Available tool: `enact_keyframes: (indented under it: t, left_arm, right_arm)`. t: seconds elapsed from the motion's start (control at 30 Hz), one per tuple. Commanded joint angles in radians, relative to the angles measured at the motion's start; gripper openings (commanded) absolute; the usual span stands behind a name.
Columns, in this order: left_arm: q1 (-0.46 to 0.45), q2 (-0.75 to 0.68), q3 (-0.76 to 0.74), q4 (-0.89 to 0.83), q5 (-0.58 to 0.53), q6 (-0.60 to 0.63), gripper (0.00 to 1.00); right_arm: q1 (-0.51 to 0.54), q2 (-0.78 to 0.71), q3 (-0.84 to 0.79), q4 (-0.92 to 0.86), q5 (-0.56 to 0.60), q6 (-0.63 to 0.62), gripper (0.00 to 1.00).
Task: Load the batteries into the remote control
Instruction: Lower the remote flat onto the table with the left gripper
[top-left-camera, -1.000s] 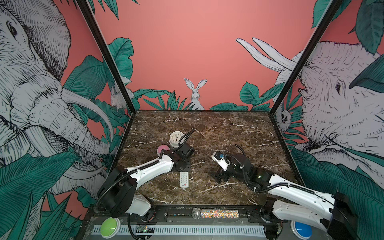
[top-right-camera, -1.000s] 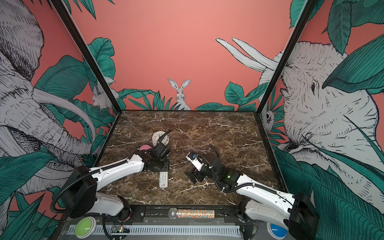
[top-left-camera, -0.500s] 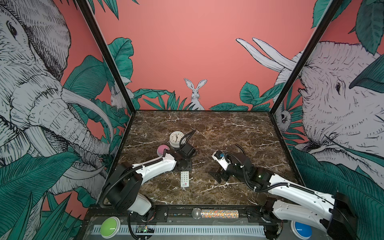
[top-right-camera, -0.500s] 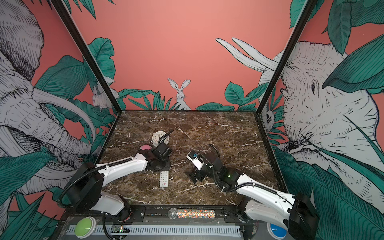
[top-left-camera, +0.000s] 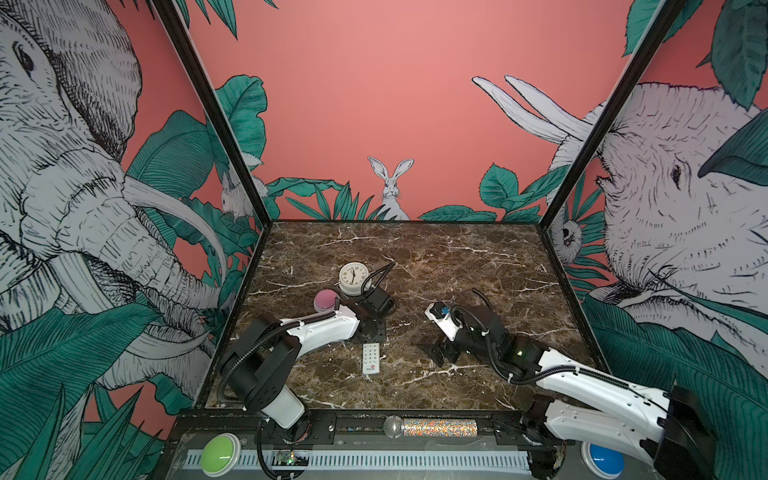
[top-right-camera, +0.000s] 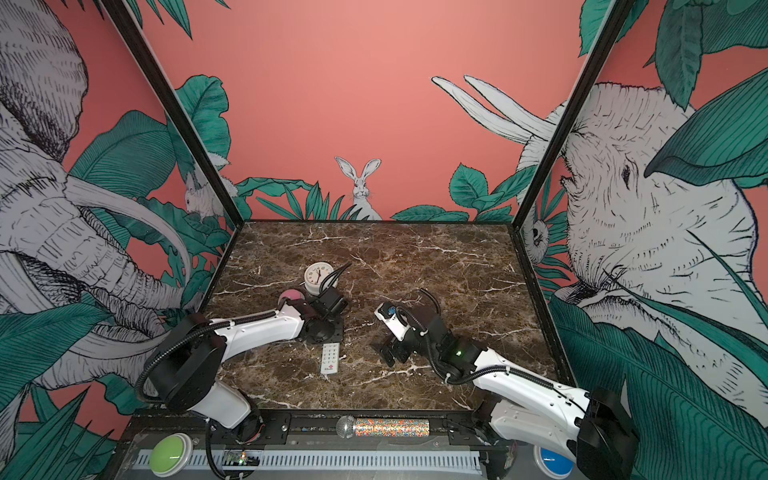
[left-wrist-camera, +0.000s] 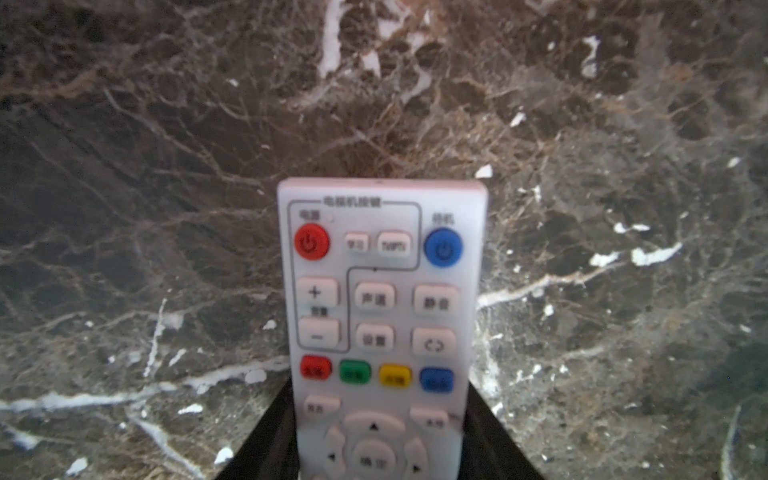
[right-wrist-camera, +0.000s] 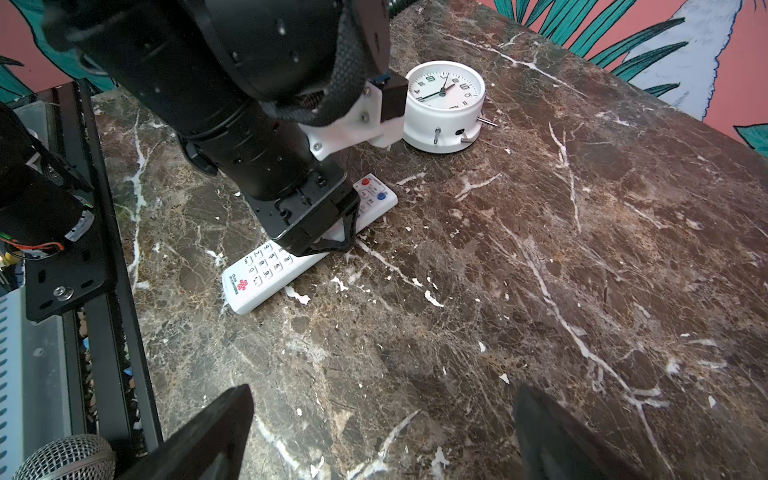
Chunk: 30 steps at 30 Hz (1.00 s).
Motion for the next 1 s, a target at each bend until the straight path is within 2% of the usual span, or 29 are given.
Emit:
enact_keyframes:
  t: [0.0,0.77,0.97]
  left_arm:
    - [-0.003,0.008,0.008,0.003,-0.024,-0.024,0.00]
    - [-0.003,0.038,-0.026,0.032,-0.022,-0.046,0.10]
    - [-0.003,0.036,-0.037,0.043,-0.020,-0.049,0.15]
  right_arm:
    - [-0.006,-0.018,-0.004,0.043,-0.012,0.009,0.99]
    - [-0.015,-0.031,-0.012,0.047,-0.014,0.018,0.99]
    - [-0.017,-0.032,-0.011,0.048,-0.014,0.020,0.99]
